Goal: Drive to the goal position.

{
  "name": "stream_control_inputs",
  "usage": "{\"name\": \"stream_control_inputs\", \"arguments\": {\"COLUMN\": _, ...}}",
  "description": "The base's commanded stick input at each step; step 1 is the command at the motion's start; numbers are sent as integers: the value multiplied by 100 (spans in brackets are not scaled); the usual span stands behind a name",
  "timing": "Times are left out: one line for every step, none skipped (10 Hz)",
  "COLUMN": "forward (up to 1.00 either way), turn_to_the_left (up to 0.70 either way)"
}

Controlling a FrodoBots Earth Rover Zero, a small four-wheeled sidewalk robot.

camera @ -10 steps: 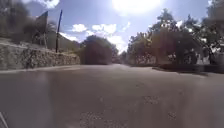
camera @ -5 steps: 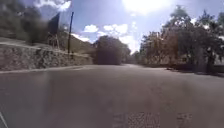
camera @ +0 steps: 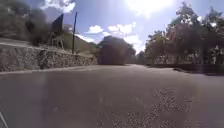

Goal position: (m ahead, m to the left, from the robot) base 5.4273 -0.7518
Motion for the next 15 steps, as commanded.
{"name": "stream_control_inputs", "arguments": {"forward": 50, "turn_to_the_left": 0}}
{"name": "stream_control_inputs", "arguments": {"forward": 50, "turn_to_the_left": 0}}
{"name": "stream_control_inputs", "arguments": {"forward": 50, "turn_to_the_left": 0}}
{"name": "stream_control_inputs", "arguments": {"forward": 50, "turn_to_the_left": 0}}
{"name": "stream_control_inputs", "arguments": {"forward": 50, "turn_to_the_left": 0}}
{"name": "stream_control_inputs", "arguments": {"forward": 50, "turn_to_the_left": 0}}
{"name": "stream_control_inputs", "arguments": {"forward": 50, "turn_to_the_left": 0}}
{"name": "stream_control_inputs", "arguments": {"forward": 50, "turn_to_the_left": 0}}
{"name": "stream_control_inputs", "arguments": {"forward": 50, "turn_to_the_left": 0}}
{"name": "stream_control_inputs", "arguments": {"forward": 50, "turn_to_the_left": 0}}
{"name": "stream_control_inputs", "arguments": {"forward": 50, "turn_to_the_left": 0}}
{"name": "stream_control_inputs", "arguments": {"forward": 50, "turn_to_the_left": 0}}
{"name": "stream_control_inputs", "arguments": {"forward": 50, "turn_to_the_left": 0}}
{"name": "stream_control_inputs", "arguments": {"forward": 50, "turn_to_the_left": 0}}
{"name": "stream_control_inputs", "arguments": {"forward": 50, "turn_to_the_left": 0}}
